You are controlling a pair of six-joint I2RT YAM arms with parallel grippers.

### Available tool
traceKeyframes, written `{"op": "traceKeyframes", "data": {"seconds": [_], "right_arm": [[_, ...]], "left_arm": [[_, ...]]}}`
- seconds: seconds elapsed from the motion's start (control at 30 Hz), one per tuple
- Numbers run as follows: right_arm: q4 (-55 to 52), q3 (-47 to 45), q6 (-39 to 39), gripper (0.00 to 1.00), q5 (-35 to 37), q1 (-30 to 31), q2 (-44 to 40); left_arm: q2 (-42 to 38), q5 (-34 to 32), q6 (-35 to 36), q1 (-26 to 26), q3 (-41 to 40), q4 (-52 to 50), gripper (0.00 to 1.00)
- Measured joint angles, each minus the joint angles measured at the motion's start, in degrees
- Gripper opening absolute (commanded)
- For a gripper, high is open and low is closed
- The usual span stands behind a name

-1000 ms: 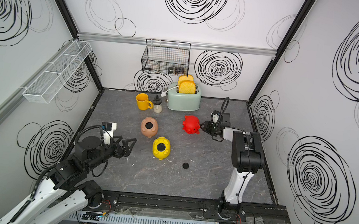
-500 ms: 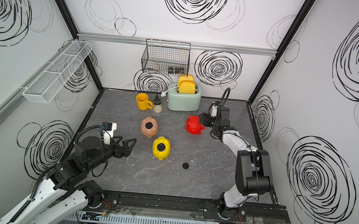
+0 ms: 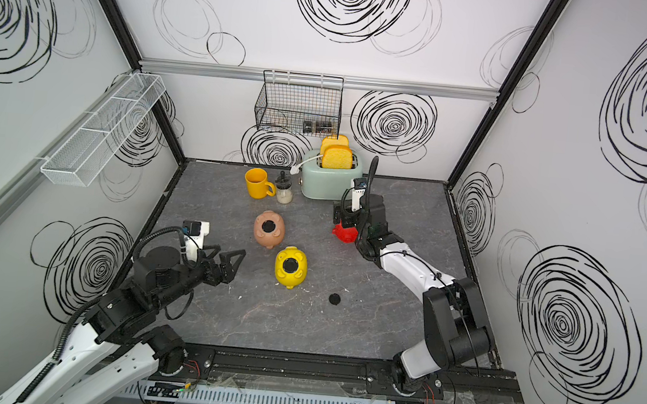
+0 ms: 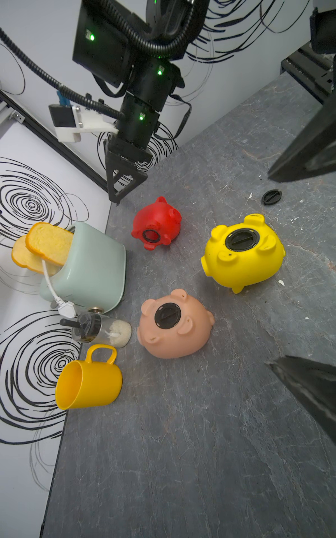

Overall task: Close piggy banks
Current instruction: Turn over the piggy bank at the center of the board.

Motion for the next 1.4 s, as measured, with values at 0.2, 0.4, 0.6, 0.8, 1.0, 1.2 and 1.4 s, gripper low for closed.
{"op": "traceKeyframes", "data": {"seconds": [0.2, 0.4, 0.6, 0.8, 1.0, 1.2, 1.4], "right_arm": [[0.48, -0.46, -1.36, 0.98, 0.20, 1.25, 1.31], [0.42, 0.68, -1.31, 0.98, 4.87, 3.54, 4.94], [-1.66, 2.32, -0.63, 0.98, 10.38, 5.03, 8.90], [-2.01, 2.47, -0.02, 0.98, 13.73, 5.46, 10.08], [-2.08, 3.06, 0.26, 0.98, 15.26, 5.75, 12.74], [-2.08, 3.23, 1.11, 0.98, 16.26, 5.81, 14.32], [-1.79, 3.69, 1.55, 0.99, 17.16, 5.79, 15.96]], "left_arm": [[-0.17, -0.02, 0.00, -0.02, 0.00, -0.02, 0.96], [-0.37, -0.02, 0.00, -0.28, 0.00, -0.02, 0.96], [-0.42, -0.02, 0.00, -0.35, 0.00, -0.02, 0.96], [-0.55, -0.13, 0.00, -0.52, 0.00, -0.02, 0.96], [-0.66, -0.22, 0.00, -0.66, 0.00, -0.02, 0.96], [-0.66, -0.26, 0.00, -0.66, 0.00, -0.02, 0.96], [-0.74, -0.37, 0.00, -0.70, 0.00, -0.02, 0.96]]}}
